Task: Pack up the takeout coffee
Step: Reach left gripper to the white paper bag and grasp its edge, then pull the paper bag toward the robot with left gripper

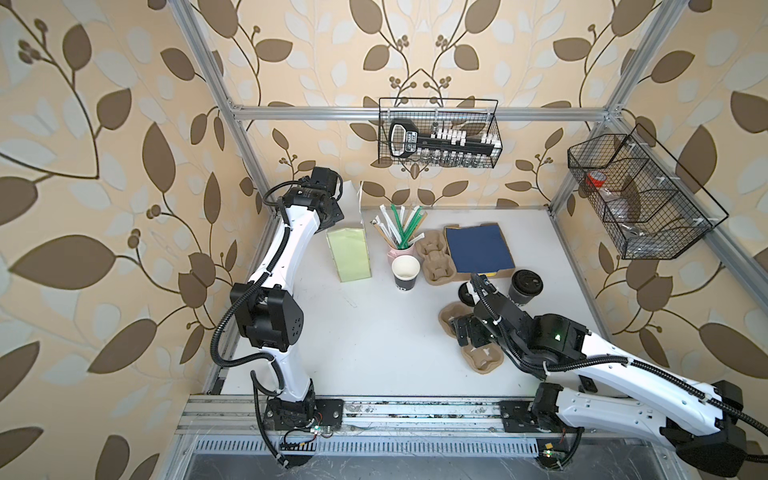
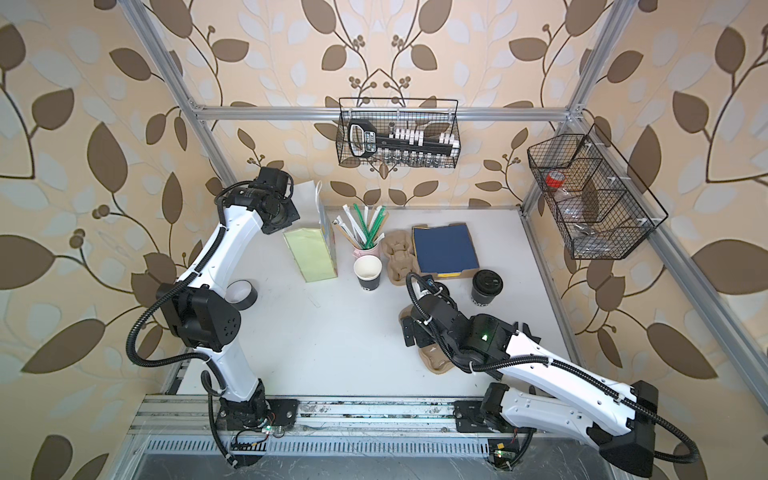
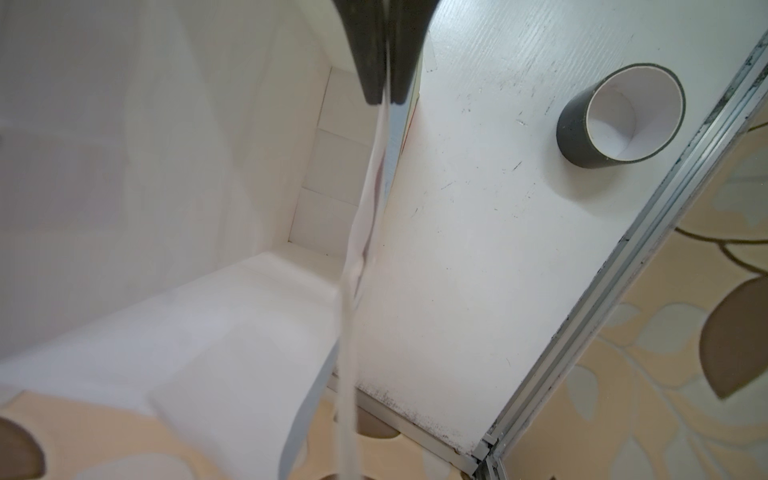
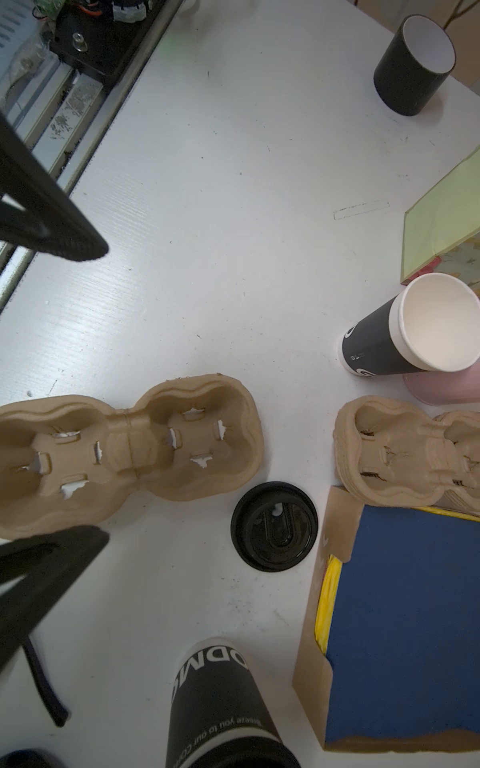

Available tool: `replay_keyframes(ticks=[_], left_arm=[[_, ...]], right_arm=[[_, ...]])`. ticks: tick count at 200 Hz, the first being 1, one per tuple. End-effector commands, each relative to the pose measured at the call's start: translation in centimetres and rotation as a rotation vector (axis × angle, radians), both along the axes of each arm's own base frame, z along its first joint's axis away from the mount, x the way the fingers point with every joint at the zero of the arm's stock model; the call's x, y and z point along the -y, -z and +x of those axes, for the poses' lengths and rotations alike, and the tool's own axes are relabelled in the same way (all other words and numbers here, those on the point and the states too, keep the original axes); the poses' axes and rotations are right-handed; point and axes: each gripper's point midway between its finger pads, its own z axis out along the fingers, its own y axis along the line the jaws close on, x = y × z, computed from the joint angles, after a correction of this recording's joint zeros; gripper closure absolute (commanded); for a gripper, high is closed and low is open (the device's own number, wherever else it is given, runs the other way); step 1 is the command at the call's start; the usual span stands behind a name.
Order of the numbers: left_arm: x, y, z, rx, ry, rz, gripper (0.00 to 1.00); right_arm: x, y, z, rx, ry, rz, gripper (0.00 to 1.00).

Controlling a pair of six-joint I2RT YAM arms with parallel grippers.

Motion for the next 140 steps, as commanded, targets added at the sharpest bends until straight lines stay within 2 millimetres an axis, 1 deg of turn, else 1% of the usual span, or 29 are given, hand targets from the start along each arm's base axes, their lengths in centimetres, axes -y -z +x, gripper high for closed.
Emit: replay_keyframes(ticks=[1,26,40,52,62,67,69,71,82,102,127,140], left_arm=[[-0.6,-2.3,-0.8,0.038,-0.012,0.009,1.00],[-1.1,-4.2,-2.7,0.071,-0.034,0.010,1.00],[-1.5,-5.5,-4.4,0.098,-0.051,0.004,1.00],[-1.7,-6.7,-6.4,0.128,-0.064,-0.009,1.00],[-1.9,-7.9,-8.3,0.167,-0.074,-0.029,1.00],[-2.0,-8.0,-9.1,0.172,-0.079,-0.037,1.00],[-2.1,-9.0,-10.0,0.201,-0.084,-0.046,1.00],[-2.1,-9.3,-10.5,0.209,-0.083,-0.050,1.00],[-2.3,-10.2,-13.2,0.235,-0.107,-0.088,1.00],[-1.4,-12.0,-17.4,0.276,-0.058,-0.154,1.00],[-1.7,-13.7,-22.6,0.335,-0.059,-0.185,1.00],[-1.3,-13.7,-24.8,0.363,-0.044,-0.245,1.00]], right_arm=[[0.6,0.0,-0.2,0.005,0.021,-0.006,0.00],[0.8,0.2,-0.3,0.002,0.024,-0.013,0.00],[0.9,0.0,-0.3,0.006,0.025,-0.010,0.00],[1.0,-0.3,-0.3,0.014,0.028,-0.007,0.00],[1.2,-0.5,-0.3,0.020,0.030,-0.005,0.00],[1.3,-0.6,-0.3,0.023,0.031,-0.006,0.00],[1.3,-0.6,-0.3,0.026,0.033,-0.006,0.00],[1.3,-0.7,-0.3,0.027,0.033,-0.006,0.00],[1.5,-0.9,-0.3,0.035,0.036,-0.010,0.00],[1.8,-1.1,-0.2,0.044,0.041,-0.012,0.00],[1.9,-1.2,-0.2,0.043,0.043,-0.014,0.00],[2.0,-1.4,0.0,0.044,0.052,-0.009,0.00]])
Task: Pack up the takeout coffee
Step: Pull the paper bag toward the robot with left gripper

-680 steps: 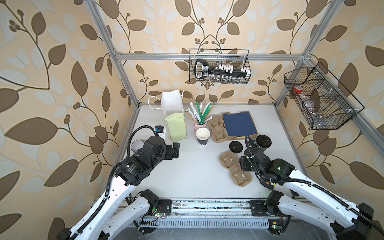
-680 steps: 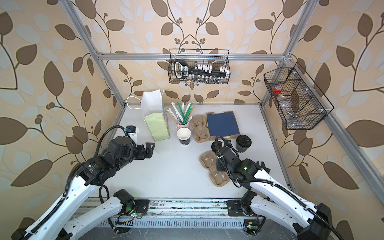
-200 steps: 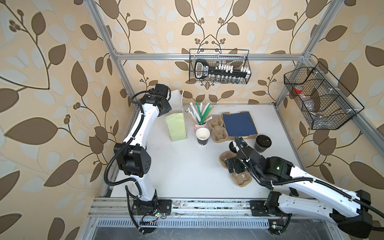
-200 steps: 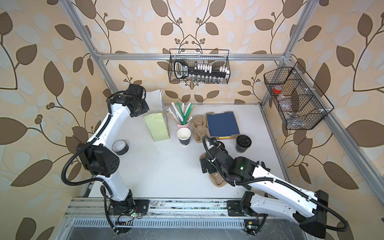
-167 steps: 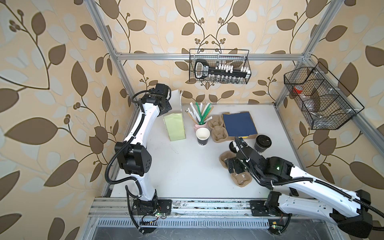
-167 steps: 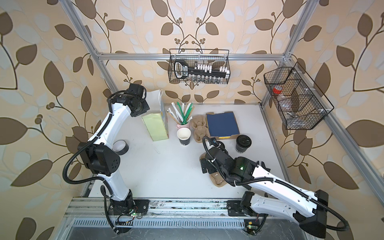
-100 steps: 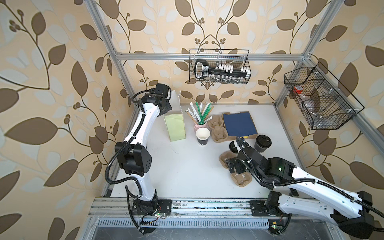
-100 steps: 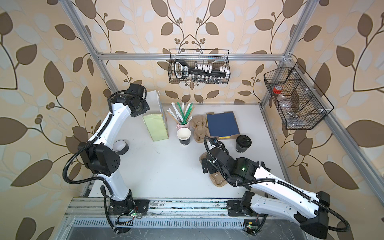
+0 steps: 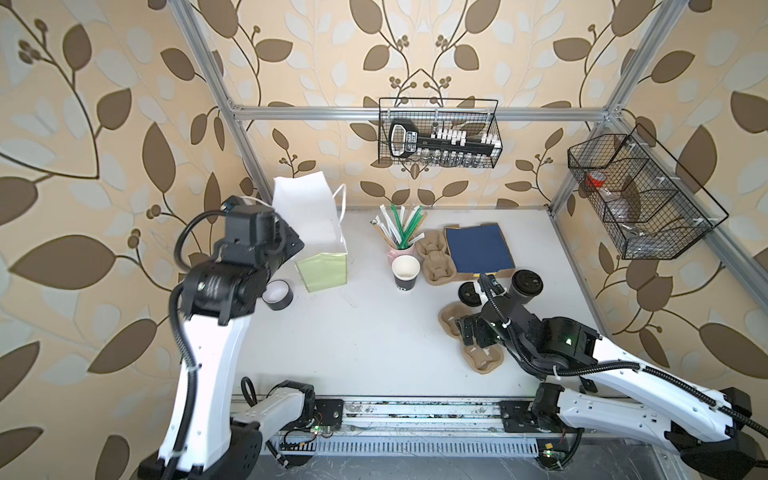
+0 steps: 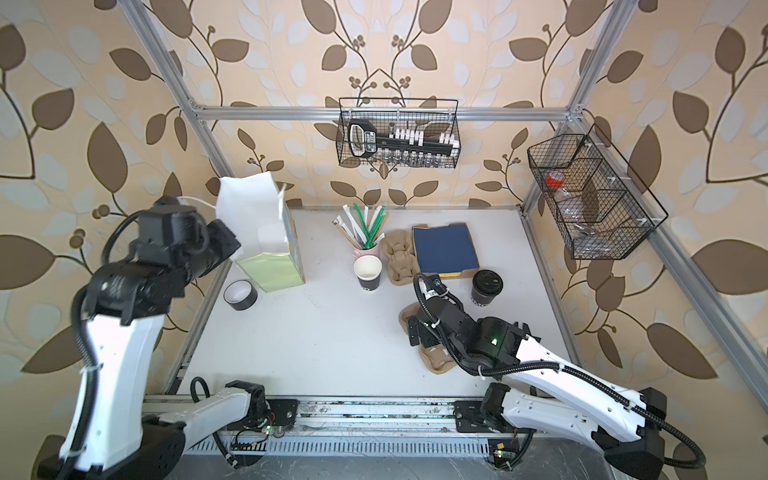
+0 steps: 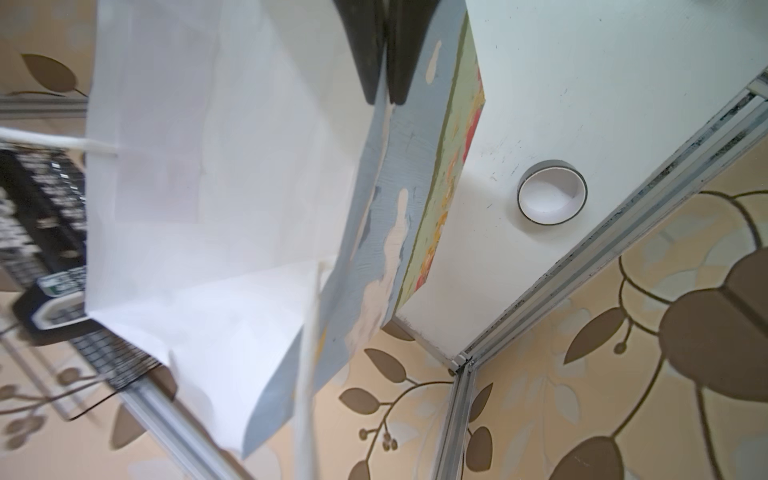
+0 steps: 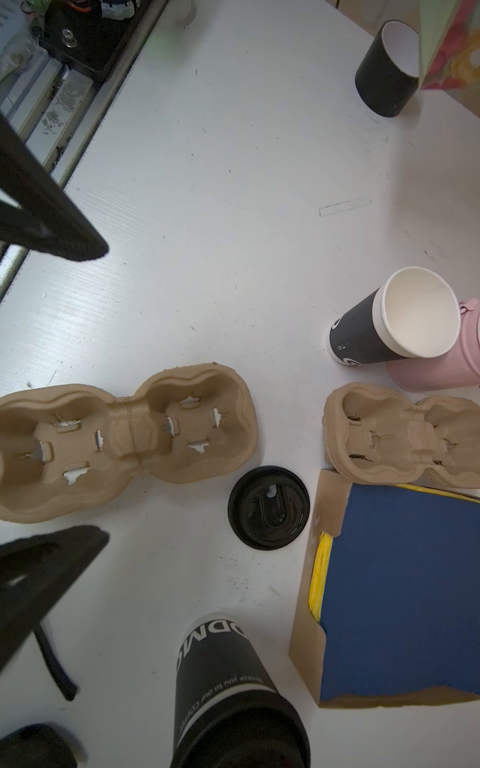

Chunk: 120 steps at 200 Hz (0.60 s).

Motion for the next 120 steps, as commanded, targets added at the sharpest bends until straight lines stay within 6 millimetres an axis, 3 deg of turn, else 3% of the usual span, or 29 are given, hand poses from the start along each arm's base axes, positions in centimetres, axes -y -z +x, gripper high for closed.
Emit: replay_keyframes(ticks=[1,41,72,120], left_arm=[[0.8,2.0,-3.7,-0.053,0.026,-0.084,1.00],[4.0,3.7,-6.9,-0.055,0.156,-0.280,1.00],[6.0,5.3,-7.6,-0.076,0.223,-0.398,1.00],[7.2,6.9,-8.5,-0.106,0.267,-0.472,1.00]], right_arm=[[0.9,-0.5,0.2,0.011,0.030,-0.011,0.00],[0.3,-2.4,0.6,0.016,0.031,0.070,0.00],[0.1,-4.3,0.9,0.044,0.028,0.096,0.00],[-1.4,-4.7,1.5,0.032,0.005,0.107,0.00]])
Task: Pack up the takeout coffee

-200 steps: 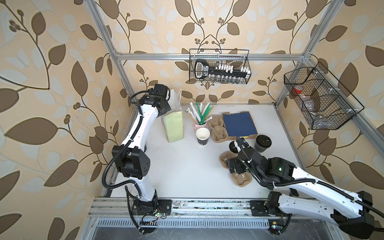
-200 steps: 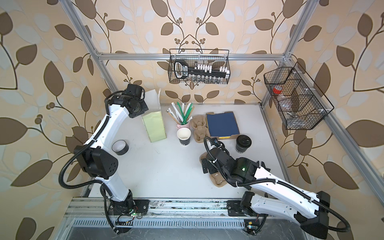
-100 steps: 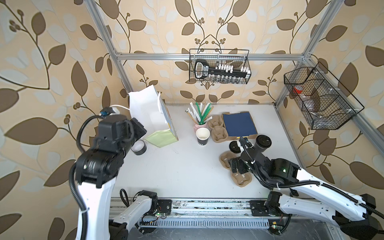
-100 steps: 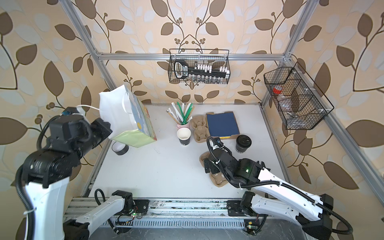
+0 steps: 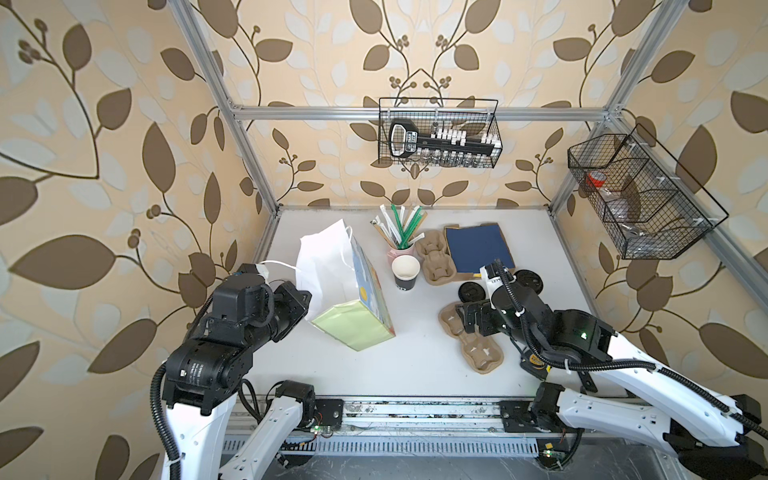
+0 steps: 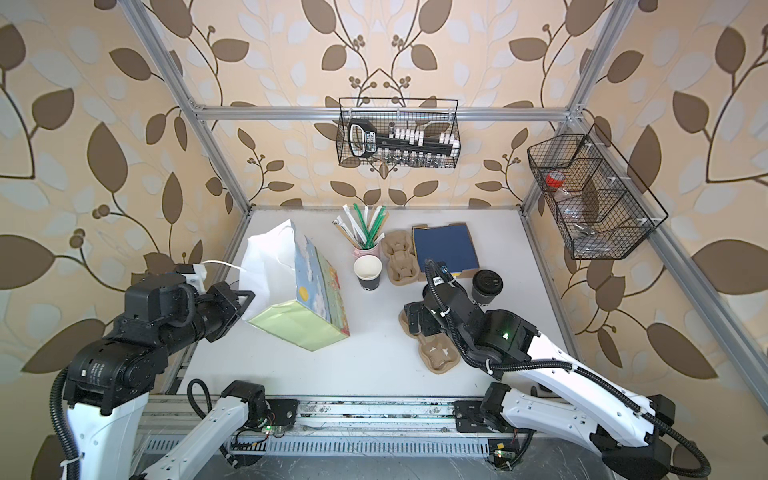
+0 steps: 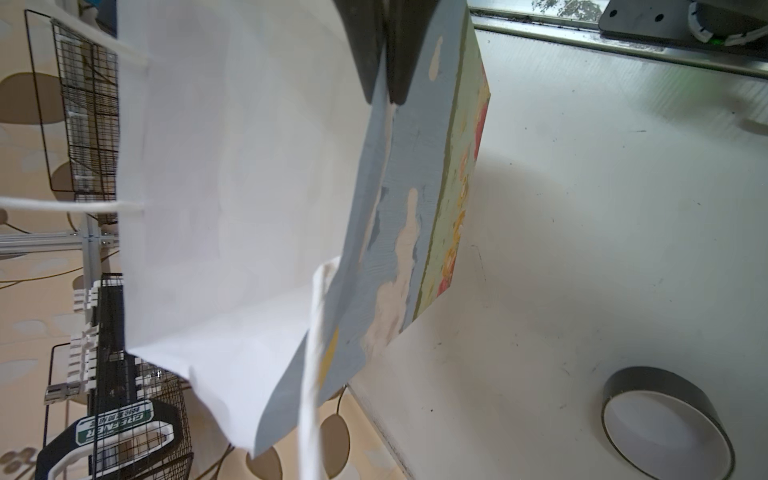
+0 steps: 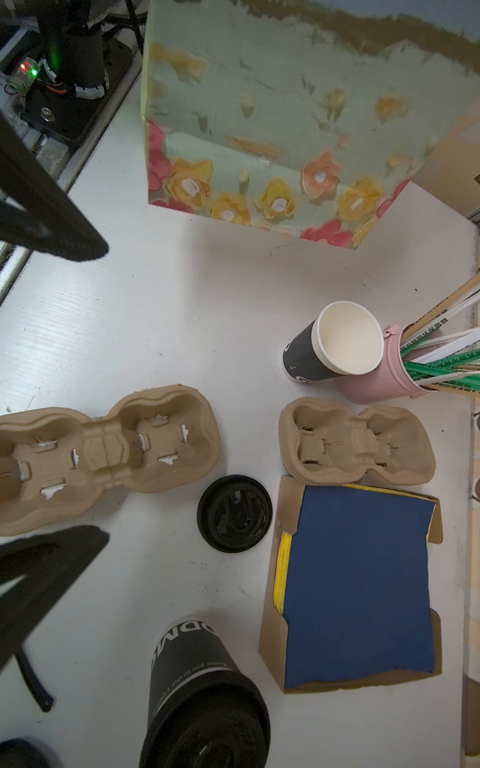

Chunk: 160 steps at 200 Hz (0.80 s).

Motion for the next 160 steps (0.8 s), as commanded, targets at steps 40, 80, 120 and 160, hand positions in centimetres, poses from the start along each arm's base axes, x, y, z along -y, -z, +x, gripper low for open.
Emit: replay_keyframes(ticks=[40,80,120,160], left_arm=[[2.3,0.9,-1.0,-0.014,0.091,-0.117,1.00],[2.1,4.0,-2.4,-0.090,0.107,-0.073,1.00],[2.7,7.7,-3.4,-0.178,0.143,-0.081,1.00],[3.1,7.4,-3.4,-0.181,0.166,-0.083,1.00]], right_arm=[[-1.9,-2.2,0.8,0.016,-0.030,0.057,0.00],[-2.8,-3.3,1.3,0.023,-0.049,0.052,0.00],[-3.3,-4.1,1.7,0.037,-0.054,0.064,0.00],[-4.0,-4.5,2.2,0.040,-0.063,0.069,0.00]])
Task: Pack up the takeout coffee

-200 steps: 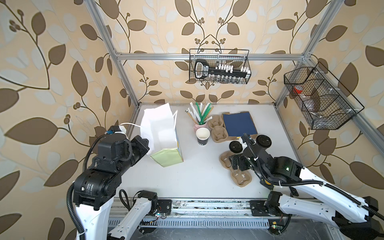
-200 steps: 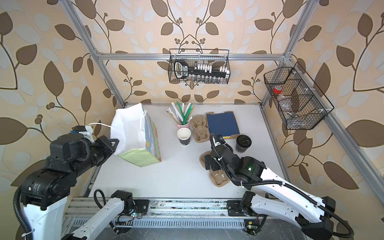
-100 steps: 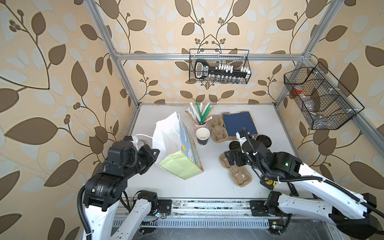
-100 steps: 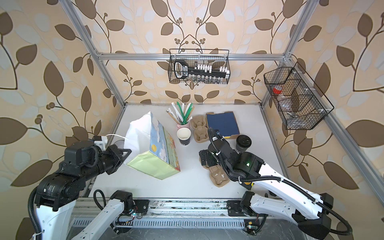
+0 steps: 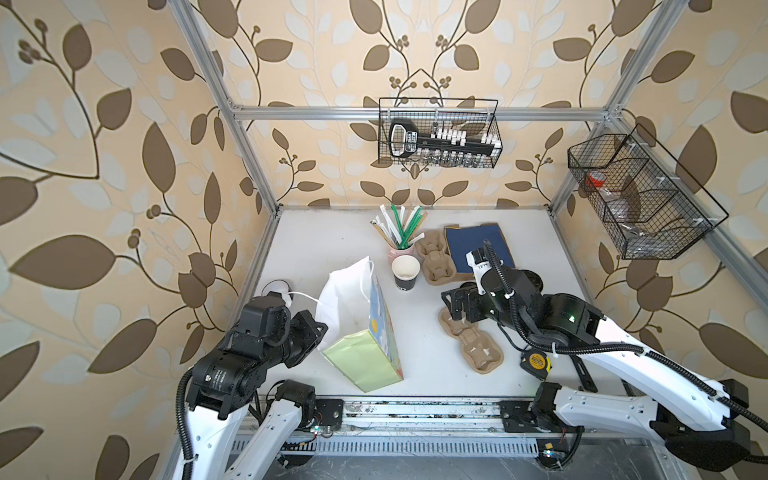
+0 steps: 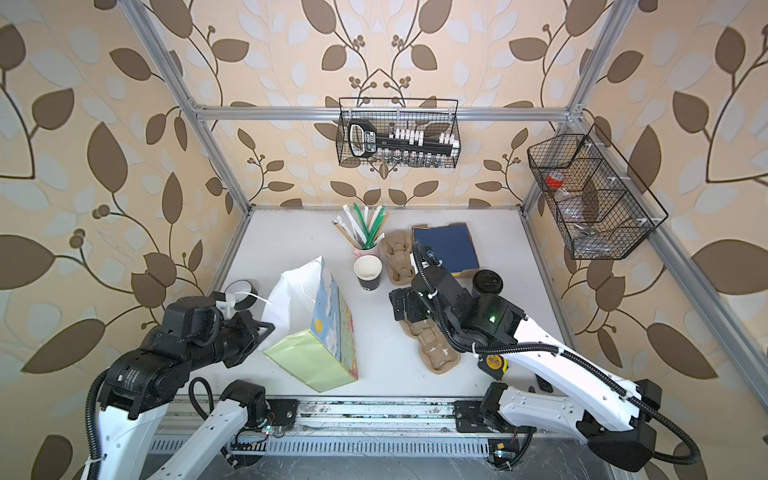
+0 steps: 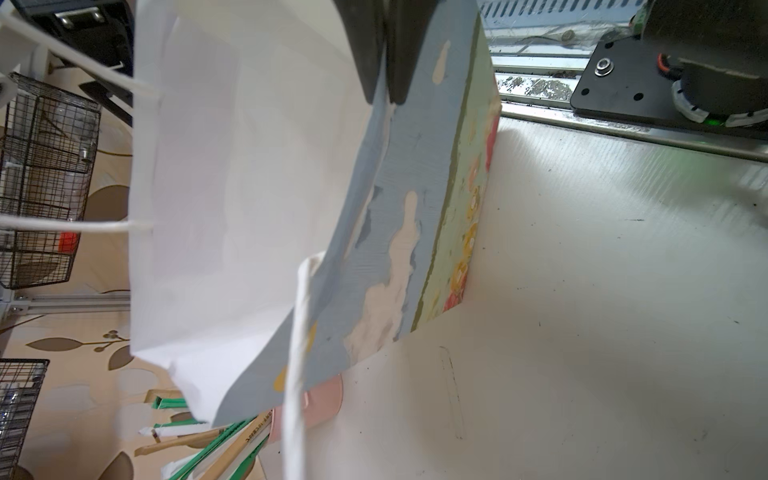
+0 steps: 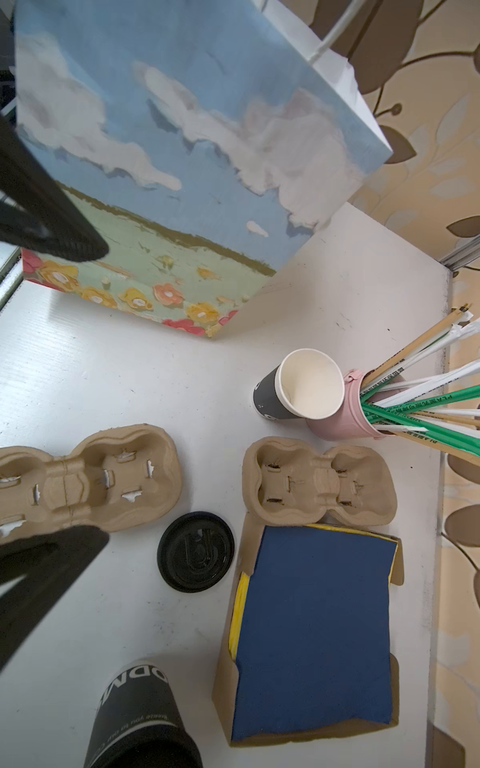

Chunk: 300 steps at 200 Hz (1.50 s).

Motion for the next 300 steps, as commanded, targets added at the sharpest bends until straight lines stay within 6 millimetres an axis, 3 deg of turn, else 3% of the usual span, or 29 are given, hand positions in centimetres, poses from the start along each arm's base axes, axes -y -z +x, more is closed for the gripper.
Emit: replay_keyframes(ticks=[1,29,47,51,74,103,127,165,201,236,300], left_arm=[[0.8,-0.8,-0.2,0.007,0.040,-0.030,1.00],[0.9,-0.5,0.3,0.004,0.044,-0.028,1.00],[1.2,0.2,0.7,-0.007,0.048,-0.034,1.00],[1.2,0.4,0.8,-0.010,0.047,-0.032,1.00],[1.2,0.7,1.4,-0.009,0.046,-0.021,1.00],[1.4,0.8,2.4,-0.004,0.055,0.002,1.00],[1.5,0.8,2.9,0.002,0.057,0.032,0.84],[2.5,0.6,3.2,0.024,0.078,0.040,0.71],[4.8,1.3,4.0,0.020,0.125,0.046,0.70],[6.9,0.7,4.6,0.056,0.160,0.070,0.69],[10.8,2.0,6.0,0.046,0.226,0.064,0.68]], right_arm=[[-0.5,-1.3,0.4,0.020,-0.011,0.023,0.00],[-0.9,-1.4,0.5,0.022,-0.014,0.039,0.01],[-1.3,-2.5,0.3,0.029,-0.026,0.084,0.01],[-1.5,-3.8,0.2,0.044,-0.031,0.113,0.01],[-2.2,-6.6,-0.6,0.069,-0.048,0.178,0.02],[-5.0,-7.6,-1.5,0.028,-0.107,0.263,0.03],[-7.0,-7.3,-2.0,-0.002,-0.121,0.299,0.03],[-8.4,-6.8,-2.5,-0.014,-0.106,0.321,0.04],[-10.2,-5.6,-2.4,-0.049,-0.125,0.315,0.05],[-10.6,-4.4,-1.9,-0.056,-0.105,0.284,0.07],[-9.1,-4.3,-1.2,-0.040,-0.075,0.250,0.07]])
